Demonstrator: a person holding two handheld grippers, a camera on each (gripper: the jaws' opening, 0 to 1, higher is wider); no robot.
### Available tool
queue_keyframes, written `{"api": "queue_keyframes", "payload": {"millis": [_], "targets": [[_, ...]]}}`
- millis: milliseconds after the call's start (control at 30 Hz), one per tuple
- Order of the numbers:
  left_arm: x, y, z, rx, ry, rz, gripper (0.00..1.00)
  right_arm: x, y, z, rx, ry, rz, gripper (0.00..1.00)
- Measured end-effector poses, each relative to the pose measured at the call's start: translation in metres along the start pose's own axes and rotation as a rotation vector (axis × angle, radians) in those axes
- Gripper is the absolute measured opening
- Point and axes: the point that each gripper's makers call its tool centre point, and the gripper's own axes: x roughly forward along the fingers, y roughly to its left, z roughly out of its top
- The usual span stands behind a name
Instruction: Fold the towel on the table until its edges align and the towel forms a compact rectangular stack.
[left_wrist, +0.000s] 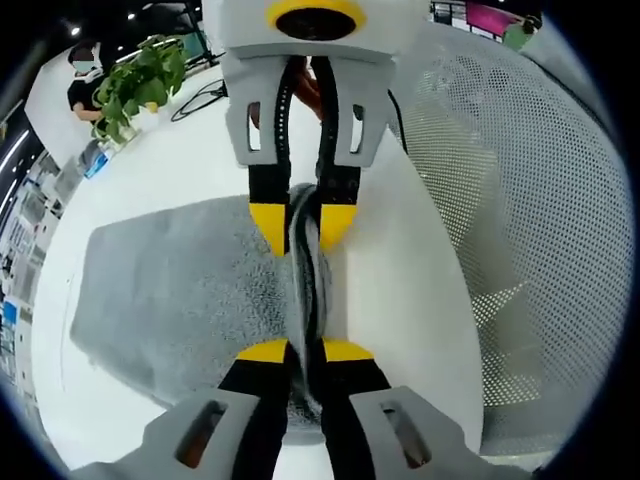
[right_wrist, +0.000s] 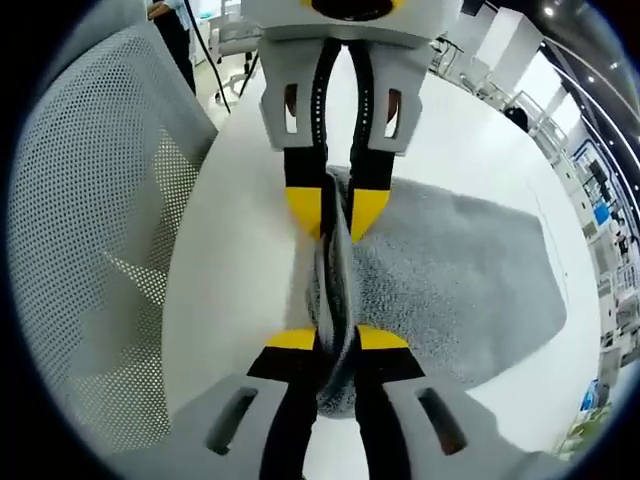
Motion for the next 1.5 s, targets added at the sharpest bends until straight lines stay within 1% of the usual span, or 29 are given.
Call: {"api": "queue_keyframes", "payload": {"millis": [67, 167, 267, 300, 467, 633, 733, 767, 833, 867, 967, 1100, 1333, 1500], "targets": [[0.0, 0.001, 0.0, -0.025, -0.004, -0.017, 0.09, 0.0, -0.001, 0.0, 0.001, 0.0, 0.007, 0.08], [0.0, 0.002, 0.0, -0.034, -0.009, -0.04, 0.08, 0.0, -0.003, 0.0, 0.045, -0.01, 0.038, 0.07], [0.0, 0.002, 0.0, -0.043, -0.016, -0.055, 0.08, 0.0, -0.003, 0.0, 0.062, -0.02, 0.063, 0.07], [0.0, 0.002, 0.0, -0.05, -0.022, -0.059, 0.08, 0.0, -0.003, 0.0, 0.085, -0.023, 0.073, 0.07], [0.0, 0.003, 0.0, -0.078, -0.04, -0.069, 0.07, 0.001, -0.005, -0.001, 0.116, -0.034, 0.1, 0.06], [-0.001, 0.003, 0.001, -0.098, -0.051, -0.062, 0.07, 0.0, -0.005, -0.001, 0.154, -0.042, 0.12, 0.06], [-0.002, 0.002, 0.001, -0.098, -0.054, -0.052, 0.06, 0.0, -0.004, -0.001, 0.152, -0.036, 0.121, 0.06], [-0.002, 0.002, 0.001, -0.086, -0.058, -0.045, 0.06, 0.0, -0.004, -0.001, 0.155, -0.034, 0.12, 0.06], [-0.002, 0.002, 0.001, -0.087, -0.06, -0.038, 0.06, -0.001, -0.004, -0.001, 0.141, -0.029, 0.121, 0.06], [-0.003, 0.002, 0.001, -0.087, -0.06, -0.036, 0.06, -0.001, -0.004, -0.001, 0.154, -0.026, 0.121, 0.06], [-0.003, 0.002, 0.002, -0.086, -0.05, -0.035, 0.06, -0.002, -0.004, -0.001, 0.157, -0.022, 0.124, 0.06], [-0.006, 0.003, 0.003, -0.08, -0.034, -0.04, 0.06, -0.004, -0.002, 0.0, 0.116, -0.011, 0.124, 0.06], [-0.011, 0.003, 0.003, -0.071, -0.023, -0.033, 0.06, -0.007, -0.004, 0.002, 0.126, -0.02, 0.134, 0.06], [-0.015, 0.001, 0.003, -0.063, -0.01, -0.031, 0.06, -0.009, 0.0, 0.006, 0.121, -0.026, 0.141, 0.06]]}}
